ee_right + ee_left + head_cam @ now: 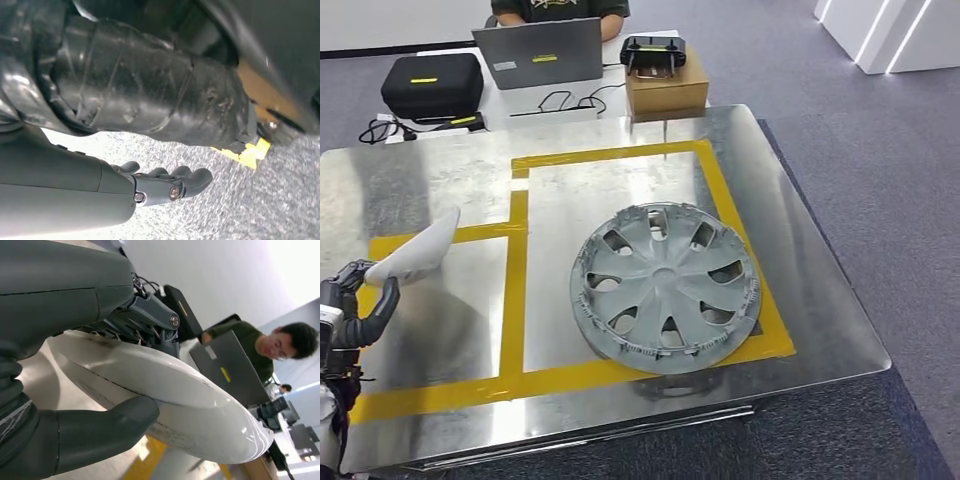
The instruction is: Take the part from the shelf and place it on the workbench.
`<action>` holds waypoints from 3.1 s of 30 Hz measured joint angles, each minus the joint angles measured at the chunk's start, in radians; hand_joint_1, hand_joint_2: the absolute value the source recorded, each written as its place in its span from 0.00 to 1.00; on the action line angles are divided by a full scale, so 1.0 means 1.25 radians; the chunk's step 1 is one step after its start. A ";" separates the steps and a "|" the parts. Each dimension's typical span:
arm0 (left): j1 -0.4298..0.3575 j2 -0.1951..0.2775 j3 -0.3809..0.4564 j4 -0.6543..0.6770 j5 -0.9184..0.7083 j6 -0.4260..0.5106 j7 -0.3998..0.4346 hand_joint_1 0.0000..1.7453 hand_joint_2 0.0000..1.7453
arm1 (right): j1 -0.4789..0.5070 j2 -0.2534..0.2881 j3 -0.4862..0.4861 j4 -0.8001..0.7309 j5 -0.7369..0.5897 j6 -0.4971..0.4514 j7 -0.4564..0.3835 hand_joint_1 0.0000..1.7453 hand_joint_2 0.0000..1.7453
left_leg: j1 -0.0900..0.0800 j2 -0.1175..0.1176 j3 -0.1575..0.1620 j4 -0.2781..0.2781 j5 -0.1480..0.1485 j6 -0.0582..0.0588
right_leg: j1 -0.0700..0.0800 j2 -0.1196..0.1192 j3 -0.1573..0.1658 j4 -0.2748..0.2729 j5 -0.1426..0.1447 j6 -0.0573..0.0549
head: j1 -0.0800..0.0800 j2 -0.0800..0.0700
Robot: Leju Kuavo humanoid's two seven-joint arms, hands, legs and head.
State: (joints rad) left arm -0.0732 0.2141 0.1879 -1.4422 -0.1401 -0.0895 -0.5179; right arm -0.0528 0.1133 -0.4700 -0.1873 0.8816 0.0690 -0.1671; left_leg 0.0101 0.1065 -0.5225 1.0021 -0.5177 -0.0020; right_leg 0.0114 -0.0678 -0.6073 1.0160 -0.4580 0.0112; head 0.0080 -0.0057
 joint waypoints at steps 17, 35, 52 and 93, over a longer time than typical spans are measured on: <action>0.012 0.004 -0.034 0.003 0.030 0.006 -0.002 0.00 1.00 | 0.009 -0.002 0.006 0.000 0.001 0.000 -0.005 0.00 0.00 | 0.008 -0.085 -0.032 0.018 0.014 -0.010 | -0.004 0.072 0.000 0.010 -0.007 -0.019 | -0.015 0.000; 0.014 -0.005 -0.053 -0.014 0.026 0.011 -0.007 0.00 1.00 | 0.017 -0.002 0.008 0.000 0.003 -0.012 -0.005 0.00 0.00 | 0.006 -0.085 -0.033 0.018 0.014 -0.001 | -0.005 0.071 0.005 -0.002 0.000 0.003 | -0.013 0.000; 0.150 -0.071 -0.191 -0.228 -0.069 0.111 -0.100 0.00 1.00 | 0.032 -0.002 0.007 0.000 -0.024 -0.032 -0.019 0.00 0.00 | 0.008 -0.085 -0.032 0.016 0.014 -0.002 | -0.004 0.071 0.004 -0.001 -0.001 0.001 | -0.013 0.000; 0.277 -0.070 -0.497 -0.400 -0.155 0.317 -0.146 0.00 1.00 | 0.050 0.008 -0.029 0.000 -0.049 -0.057 -0.033 0.00 0.00 | 0.015 -0.076 -0.042 0.003 0.052 -0.012 | -0.030 0.065 0.072 -0.009 -0.050 0.028 | 0.004 0.000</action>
State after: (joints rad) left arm 0.2724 0.1267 -0.4333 -1.9422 -0.3343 0.3067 -0.7003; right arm 0.0102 0.1229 -0.5059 -0.1873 0.8200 -0.0019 -0.2088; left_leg 0.0284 0.0116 -0.5748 1.0056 -0.4522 -0.0167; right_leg -0.0255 0.0134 -0.5177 1.0054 -0.5210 0.0462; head 0.0127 -0.0057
